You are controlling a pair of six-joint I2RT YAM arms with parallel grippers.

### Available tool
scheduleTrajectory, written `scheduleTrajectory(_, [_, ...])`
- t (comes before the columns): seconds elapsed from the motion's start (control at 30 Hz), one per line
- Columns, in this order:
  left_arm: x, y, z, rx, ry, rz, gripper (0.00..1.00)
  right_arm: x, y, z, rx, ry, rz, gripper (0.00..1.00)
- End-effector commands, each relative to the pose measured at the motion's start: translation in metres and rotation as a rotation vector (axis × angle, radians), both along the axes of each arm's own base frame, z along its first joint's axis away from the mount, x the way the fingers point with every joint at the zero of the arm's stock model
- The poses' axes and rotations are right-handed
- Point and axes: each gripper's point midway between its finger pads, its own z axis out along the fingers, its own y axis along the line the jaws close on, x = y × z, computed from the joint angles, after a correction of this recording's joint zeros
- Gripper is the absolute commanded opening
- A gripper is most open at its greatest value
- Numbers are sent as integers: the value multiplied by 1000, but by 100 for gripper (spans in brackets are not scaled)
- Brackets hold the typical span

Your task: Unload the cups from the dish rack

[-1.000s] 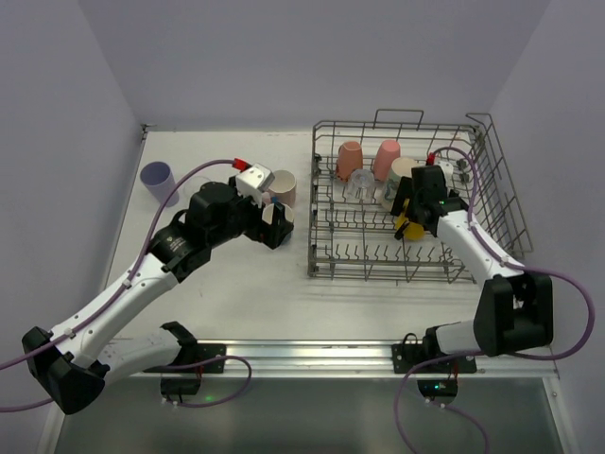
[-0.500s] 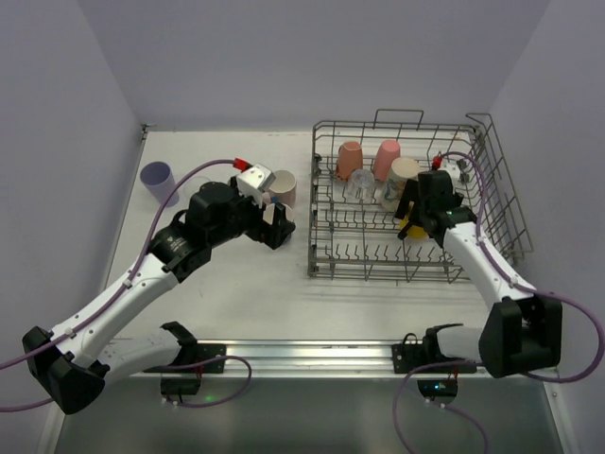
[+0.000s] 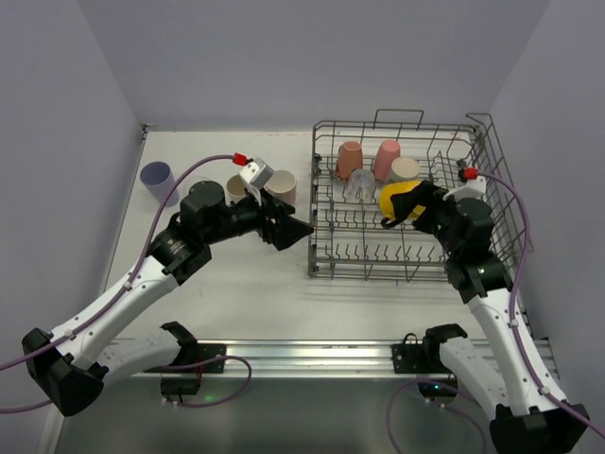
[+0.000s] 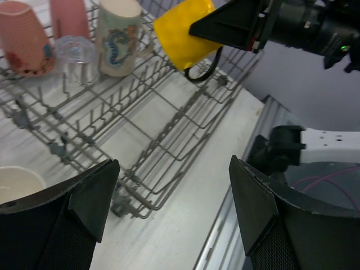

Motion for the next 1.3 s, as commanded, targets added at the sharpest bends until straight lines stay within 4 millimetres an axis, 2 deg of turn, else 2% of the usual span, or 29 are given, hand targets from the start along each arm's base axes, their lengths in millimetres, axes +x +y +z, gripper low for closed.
scheduleTrajectory(0.0, [-21, -25, 25, -206, 56, -159, 86, -25, 64, 87, 285, -290, 327, 59])
scheduleTrajectory(0.03, [-24, -28, 27, -246, 111, -169, 86, -32, 70, 97, 351, -303, 360, 59])
scheduleTrajectory(0.1, [-25, -33, 36, -321, 111, -198, 86, -50, 87, 109, 418, -351, 488, 59])
scheduleTrajectory(0.13, [-26, -35, 30, -349, 178, -198, 86, -57, 93, 113, 472, -346, 524, 59])
scheduleTrajectory(0.17, [-26, -38, 37, -390, 165, -216, 86, -64, 99, 114, 495, -364, 578, 59])
scheduleTrajectory(0.2, [-27, -39, 34, -404, 183, -224, 86, -69, 101, 117, 516, -378, 604, 58])
scheduleTrajectory(0.4, [-27, -52, 47, -505, 198, -276, 83, -89, 124, 114, 632, -357, 769, 58])
scheduleTrajectory(0.5, [-23, -58, 48, -527, 195, -282, 79, -92, 137, 110, 664, -329, 813, 58])
scheduleTrajectory(0.6, [-18, -62, 47, -536, 195, -275, 69, -94, 151, 106, 666, -311, 843, 58])
scheduleTrajectory(0.63, [-18, -63, 49, -547, 186, -282, 59, -96, 156, 105, 673, -304, 855, 58])
scheduleTrajectory(0.73, [-19, -65, 50, -557, 184, -298, 41, -93, 164, 98, 692, -275, 866, 58])
scheduleTrajectory(0.8, [-17, -64, 51, -561, 176, -289, 33, -93, 170, 93, 715, -251, 886, 58])
scheduleTrajectory(0.83, [-17, -65, 50, -557, 172, -288, 18, -94, 172, 90, 723, -242, 896, 58])
scheduleTrajectory(0.9, [-13, -60, 54, -553, 123, -250, 2, -94, 175, 87, 738, -230, 907, 58])
scheduleTrajectory(0.93, [-9, -59, 46, -519, 142, -213, 0, -93, 175, 85, 740, -227, 905, 60])
scheduleTrajectory(1.0, [0, -48, 55, -481, 54, -126, 0, -93, 175, 79, 740, -219, 895, 69])
scheduleTrajectory(1.03, [5, -45, 39, -410, 96, -69, 0, -93, 175, 76, 737, -215, 890, 83])
scheduleTrajectory(1.1, [16, -28, 49, -367, 46, 56, 0, -92, 174, 70, 725, -194, 878, 96])
scheduleTrajectory(1.13, [21, -18, 28, -264, 60, 115, 0, -92, 174, 70, 710, -201, 879, 99])
scheduleTrajectory(1.2, [31, 4, 31, -192, 28, 241, 0, -91, 173, 64, 678, -191, 869, 99])
scheduleTrajectory(1.23, [29, 18, 7, -74, 56, 287, 0, -93, 171, 63, 666, -196, 865, 99])
scheduleTrajectory(1.27, [34, 35, 8, -39, 34, 368, 0, -92, 171, 57, 652, -174, 853, 99])
